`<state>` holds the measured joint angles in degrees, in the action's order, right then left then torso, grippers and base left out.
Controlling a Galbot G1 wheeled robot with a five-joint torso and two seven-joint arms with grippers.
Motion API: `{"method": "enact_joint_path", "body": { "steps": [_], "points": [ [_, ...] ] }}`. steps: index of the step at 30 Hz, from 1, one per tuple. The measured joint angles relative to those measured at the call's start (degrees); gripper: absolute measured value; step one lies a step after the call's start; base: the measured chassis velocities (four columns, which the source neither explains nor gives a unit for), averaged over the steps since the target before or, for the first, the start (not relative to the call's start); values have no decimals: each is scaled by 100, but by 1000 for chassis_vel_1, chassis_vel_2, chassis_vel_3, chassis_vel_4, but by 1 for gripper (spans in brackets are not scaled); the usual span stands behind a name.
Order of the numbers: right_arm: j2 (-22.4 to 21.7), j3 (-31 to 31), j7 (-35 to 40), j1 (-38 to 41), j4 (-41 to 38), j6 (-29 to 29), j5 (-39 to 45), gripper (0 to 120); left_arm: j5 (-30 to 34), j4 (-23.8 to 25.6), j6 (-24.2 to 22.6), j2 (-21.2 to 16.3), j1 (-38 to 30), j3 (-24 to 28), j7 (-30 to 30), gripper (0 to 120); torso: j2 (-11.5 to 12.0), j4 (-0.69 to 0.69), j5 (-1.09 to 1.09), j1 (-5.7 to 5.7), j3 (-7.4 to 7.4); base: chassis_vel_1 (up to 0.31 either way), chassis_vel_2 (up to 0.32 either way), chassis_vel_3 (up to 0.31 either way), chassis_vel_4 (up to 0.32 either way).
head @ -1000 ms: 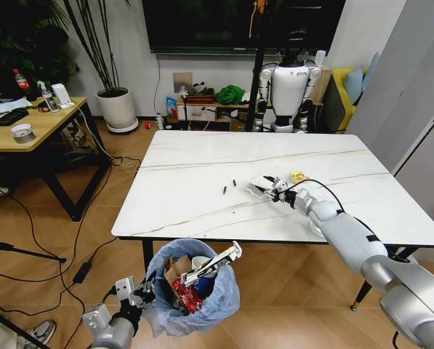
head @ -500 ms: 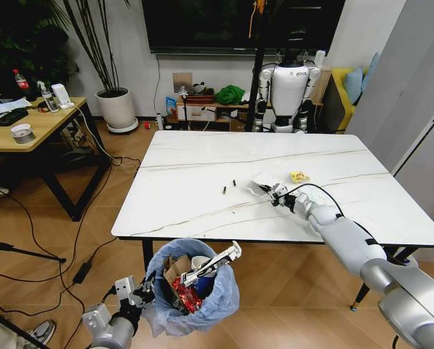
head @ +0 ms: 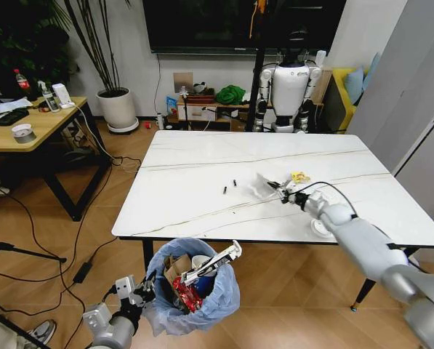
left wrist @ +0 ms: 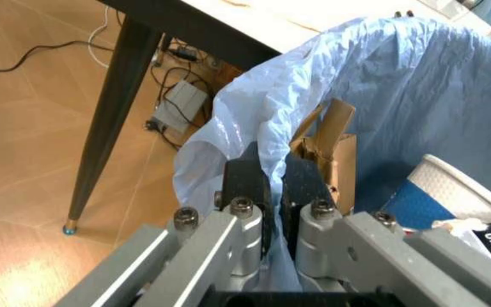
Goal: Pick up the trash bin and place the trash from the table into it.
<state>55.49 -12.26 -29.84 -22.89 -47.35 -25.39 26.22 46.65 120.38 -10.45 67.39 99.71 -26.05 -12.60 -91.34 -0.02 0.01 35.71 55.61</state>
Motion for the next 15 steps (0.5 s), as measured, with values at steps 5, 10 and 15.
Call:
{"method": "enact_joint_path", "body": {
  "steps": [5, 10, 15],
  "points": [
    [-431, 63, 3, -294, -749, 111, 218, 0, 21, -2, 1, 3, -61, 13, 1, 0, 0, 2, 2, 0, 0, 0, 0, 0, 0],
    [-764, 234, 4, -543, -1208, 107, 306, 0, 34, 0, 6, 30, -50, -3, 4, 0, 0, 0, 1, 0, 0, 0, 0, 0, 0],
    [-1000, 369, -108, -650, -1538, 46, 489, 0, 4, 82, 17, 104, 30, -68, 12, 0, 0, 3, 2, 0, 0, 0, 0, 0, 0]
  ]
}}
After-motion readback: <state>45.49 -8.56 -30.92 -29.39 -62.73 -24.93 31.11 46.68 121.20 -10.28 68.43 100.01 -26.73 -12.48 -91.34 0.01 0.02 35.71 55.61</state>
